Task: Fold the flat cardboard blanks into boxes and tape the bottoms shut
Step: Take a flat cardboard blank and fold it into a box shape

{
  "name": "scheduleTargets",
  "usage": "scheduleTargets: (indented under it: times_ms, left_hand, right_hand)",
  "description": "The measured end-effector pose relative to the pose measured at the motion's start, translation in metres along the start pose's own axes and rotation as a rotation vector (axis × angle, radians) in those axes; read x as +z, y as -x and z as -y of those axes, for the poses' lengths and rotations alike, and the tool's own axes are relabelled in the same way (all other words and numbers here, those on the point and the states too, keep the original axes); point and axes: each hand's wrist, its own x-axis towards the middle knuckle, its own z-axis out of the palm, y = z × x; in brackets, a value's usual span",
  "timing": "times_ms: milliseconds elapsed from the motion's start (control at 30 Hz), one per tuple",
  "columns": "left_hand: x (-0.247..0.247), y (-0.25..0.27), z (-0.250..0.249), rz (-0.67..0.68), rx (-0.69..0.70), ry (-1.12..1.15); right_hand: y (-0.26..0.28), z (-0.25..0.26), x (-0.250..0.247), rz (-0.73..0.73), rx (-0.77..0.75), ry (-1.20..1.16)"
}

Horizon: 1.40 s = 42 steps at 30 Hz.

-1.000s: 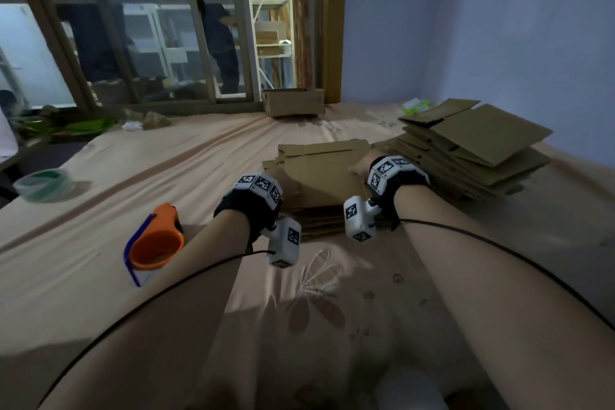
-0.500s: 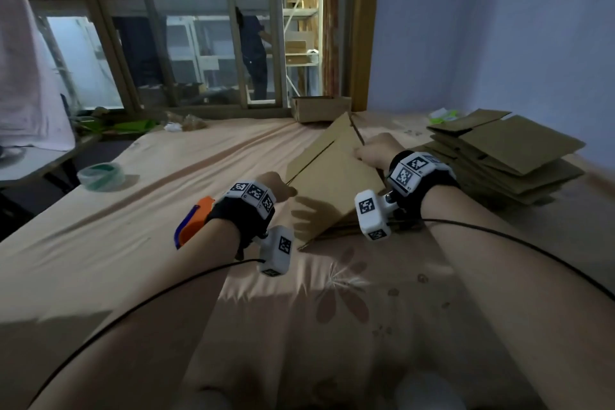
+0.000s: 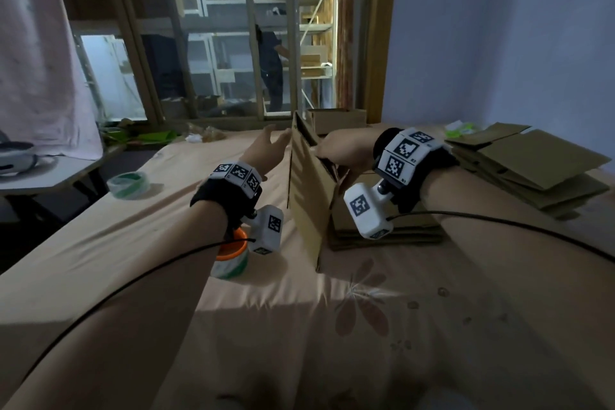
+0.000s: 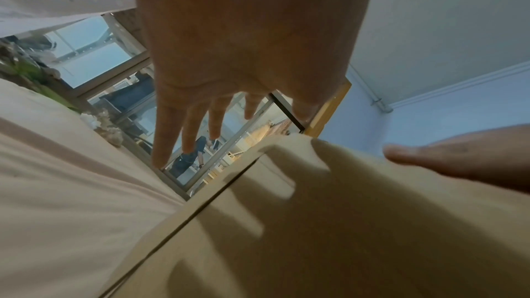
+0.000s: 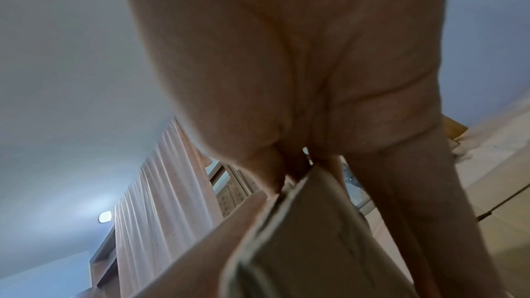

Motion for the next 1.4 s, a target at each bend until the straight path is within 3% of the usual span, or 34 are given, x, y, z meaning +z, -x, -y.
scheduleTargets:
  times_ms: [233, 433, 567, 800, 967, 1133, 1400]
  left_hand:
    - [-0.004, -0.004, -0.003, 0.016, 0.011, 0.077]
    - [-0.004, -0.014, -0.002, 0.039, 0.006, 0.07]
    - [-0.007, -0.019, 0.004, 0.037, -0.049, 0.03]
    - [-0.011, -0.017, 0.001, 0.008, -0.13, 0.041]
    - [-0.014, -0.01, -0.001, -0.012, -0.153, -0.001]
    - [-0.02, -0.007, -0.003, 0.002, -0.072, -0.096]
    - [-0.038, 0.0, 0.005, -0.025, -0.102, -0.243]
  right_hand:
    - [0.004, 0.012, 0.001, 0.034, 0.009, 0.052]
    - [0.006, 0.002, 0.006, 0.093, -0.071, -0.181]
    - [-0.004, 0.0, 0.004, 0.091, -0.03, -0.262]
    - [-0.016, 0.018, 0.019, 0.082, 0.114, -0.018]
    - [-0.018, 0.026, 0.027, 0.122, 0.16, -0.051]
    - [0.001, 0.036, 0.028, -0.085, 0.068, 0.246]
    - [-0.013, 0.004, 0.014, -0.314, 0.118, 0.08]
